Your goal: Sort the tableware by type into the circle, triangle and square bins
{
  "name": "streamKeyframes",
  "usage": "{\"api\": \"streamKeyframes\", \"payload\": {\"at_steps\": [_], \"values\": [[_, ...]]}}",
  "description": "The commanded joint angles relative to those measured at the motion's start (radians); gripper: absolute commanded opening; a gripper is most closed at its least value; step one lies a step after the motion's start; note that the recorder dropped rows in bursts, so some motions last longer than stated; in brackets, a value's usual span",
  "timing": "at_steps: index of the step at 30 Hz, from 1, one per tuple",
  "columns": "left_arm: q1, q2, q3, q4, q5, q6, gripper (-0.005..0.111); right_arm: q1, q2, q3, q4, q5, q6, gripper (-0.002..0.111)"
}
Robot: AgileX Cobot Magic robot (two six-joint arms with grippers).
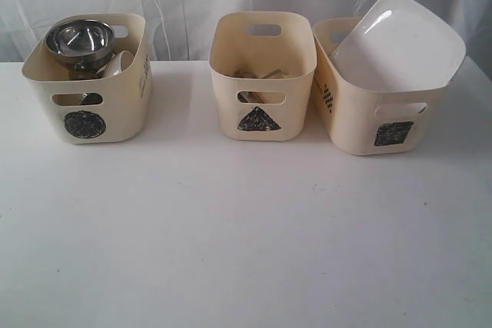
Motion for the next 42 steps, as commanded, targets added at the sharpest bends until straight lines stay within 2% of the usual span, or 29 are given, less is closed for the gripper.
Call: {"api": "streamKeyframes", "payload": {"at_steps": [1, 6, 42], "values": [[-0.002, -0.004, 0.010, -0.004, 0.016, 0.003, 0.000, -0.019, -0.010, 0.006, -0.049, 0.131, 0.011, 0.000], [-0.002, -0.004, 0.010, -0.004, 0.016, 0.003, 0.000, -0.028, -0.010, 0.006, -0.053, 0.325, 0.120, 0.000], [-0.002, -0.004, 0.010, -0.004, 0.016, 0.003, 0.000, -0.029, -0.010, 0.006, -0.051, 0.323, 0.120, 0.000]]}}
